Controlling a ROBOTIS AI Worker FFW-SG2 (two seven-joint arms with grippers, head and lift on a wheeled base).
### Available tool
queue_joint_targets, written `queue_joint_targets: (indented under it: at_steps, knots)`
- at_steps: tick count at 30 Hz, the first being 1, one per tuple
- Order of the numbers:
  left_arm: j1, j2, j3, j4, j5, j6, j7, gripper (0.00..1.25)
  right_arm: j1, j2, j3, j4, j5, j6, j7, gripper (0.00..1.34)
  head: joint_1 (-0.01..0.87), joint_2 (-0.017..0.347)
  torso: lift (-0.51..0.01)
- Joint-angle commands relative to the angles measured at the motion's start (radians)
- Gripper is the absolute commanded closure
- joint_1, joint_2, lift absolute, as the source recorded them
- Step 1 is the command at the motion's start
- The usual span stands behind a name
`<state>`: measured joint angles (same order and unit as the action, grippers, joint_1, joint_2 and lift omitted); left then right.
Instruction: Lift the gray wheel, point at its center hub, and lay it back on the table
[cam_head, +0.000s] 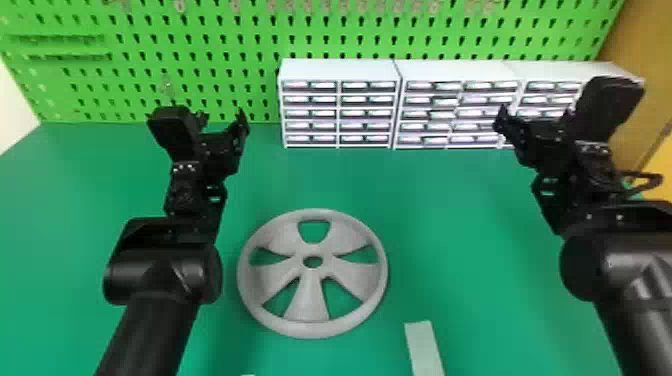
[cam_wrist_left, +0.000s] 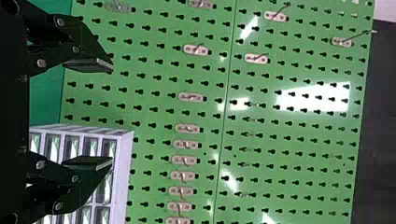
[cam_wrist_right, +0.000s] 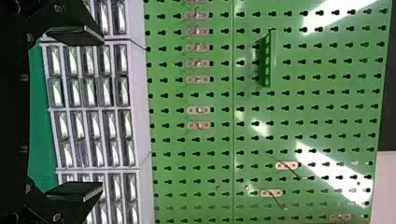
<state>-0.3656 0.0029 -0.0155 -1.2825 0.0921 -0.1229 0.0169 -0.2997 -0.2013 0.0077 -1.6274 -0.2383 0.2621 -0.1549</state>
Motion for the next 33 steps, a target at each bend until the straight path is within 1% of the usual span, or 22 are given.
queue_joint_targets:
  at_steps: [1, 9, 19, 24, 33]
  knots:
    - [0.0, 0.0, -0.012, 0.006, 0.003, -0.001, 0.0, 0.54, 0.007, 0.016, -0.008, 0.001, 0.005, 0.0, 0.0, 0.2, 0.692, 0.048, -0.096]
    - [0.004, 0.0, -0.018, 0.011, 0.012, -0.006, 0.0, 0.54, 0.022, 0.028, -0.023, 0.004, 0.007, 0.0, 0.0, 0.2, 0.692, 0.048, -0.096]
    - [-0.004, 0.0, -0.035, 0.015, 0.017, -0.008, 0.0, 0.54, 0.031, 0.028, -0.026, 0.004, 0.004, 0.0, 0.0, 0.2, 0.692, 0.048, -0.096]
    - [0.004, 0.0, -0.04, 0.017, 0.02, -0.006, 0.002, 0.54, 0.033, 0.034, -0.032, 0.004, 0.004, 0.0, 0.0, 0.2, 0.692, 0.048, -0.096]
    - [0.017, -0.003, -0.04, 0.02, 0.029, -0.006, 0.002, 0.54, 0.04, 0.026, -0.028, 0.004, -0.006, 0.009, 0.0, 0.2, 0.692, 0.048, -0.096]
